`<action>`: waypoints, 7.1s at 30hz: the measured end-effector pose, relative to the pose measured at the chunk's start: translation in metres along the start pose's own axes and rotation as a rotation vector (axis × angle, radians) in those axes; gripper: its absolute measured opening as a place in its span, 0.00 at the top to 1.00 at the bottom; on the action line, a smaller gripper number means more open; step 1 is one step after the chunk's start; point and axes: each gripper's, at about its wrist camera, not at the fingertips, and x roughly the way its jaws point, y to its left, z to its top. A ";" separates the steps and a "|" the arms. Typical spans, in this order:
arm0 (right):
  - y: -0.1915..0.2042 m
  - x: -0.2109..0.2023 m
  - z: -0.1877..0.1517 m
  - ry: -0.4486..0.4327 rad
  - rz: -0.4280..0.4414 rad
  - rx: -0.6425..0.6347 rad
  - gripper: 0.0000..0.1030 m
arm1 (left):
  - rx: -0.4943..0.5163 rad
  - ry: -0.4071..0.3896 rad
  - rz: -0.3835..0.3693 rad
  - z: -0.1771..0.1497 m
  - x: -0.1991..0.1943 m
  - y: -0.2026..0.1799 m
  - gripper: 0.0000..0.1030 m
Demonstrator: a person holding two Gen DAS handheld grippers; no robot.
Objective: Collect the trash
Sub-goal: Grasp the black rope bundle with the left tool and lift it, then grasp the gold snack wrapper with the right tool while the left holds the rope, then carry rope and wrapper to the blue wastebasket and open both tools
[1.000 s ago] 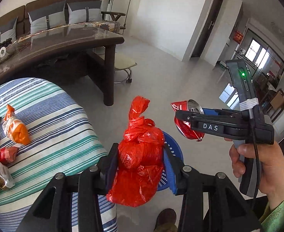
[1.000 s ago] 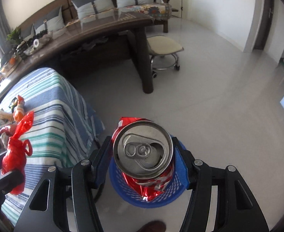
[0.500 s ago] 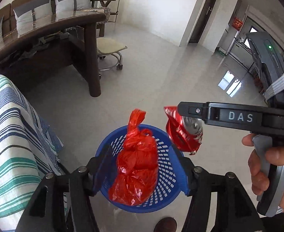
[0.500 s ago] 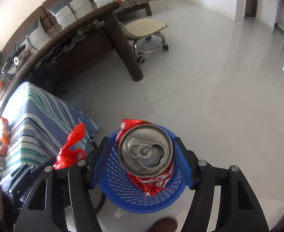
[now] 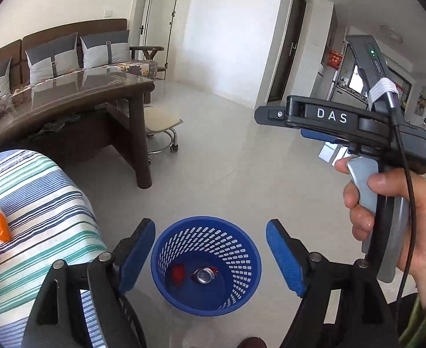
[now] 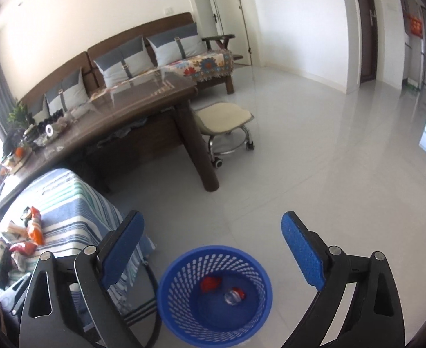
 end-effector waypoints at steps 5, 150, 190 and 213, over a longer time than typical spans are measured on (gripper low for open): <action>0.048 -0.034 0.000 -0.113 0.042 -0.084 0.03 | -0.018 0.004 0.088 -0.035 -0.061 0.025 0.22; 0.278 -0.027 -0.125 0.246 0.406 -0.543 0.63 | -0.229 0.025 0.270 -0.094 -0.199 0.174 0.66; 0.027 0.062 -0.062 0.372 0.039 -0.217 0.63 | -0.077 0.222 -0.030 0.012 0.047 0.029 0.63; -0.019 0.054 -0.045 0.276 -0.109 -0.122 0.06 | -0.090 0.210 -0.043 0.006 0.061 0.033 0.37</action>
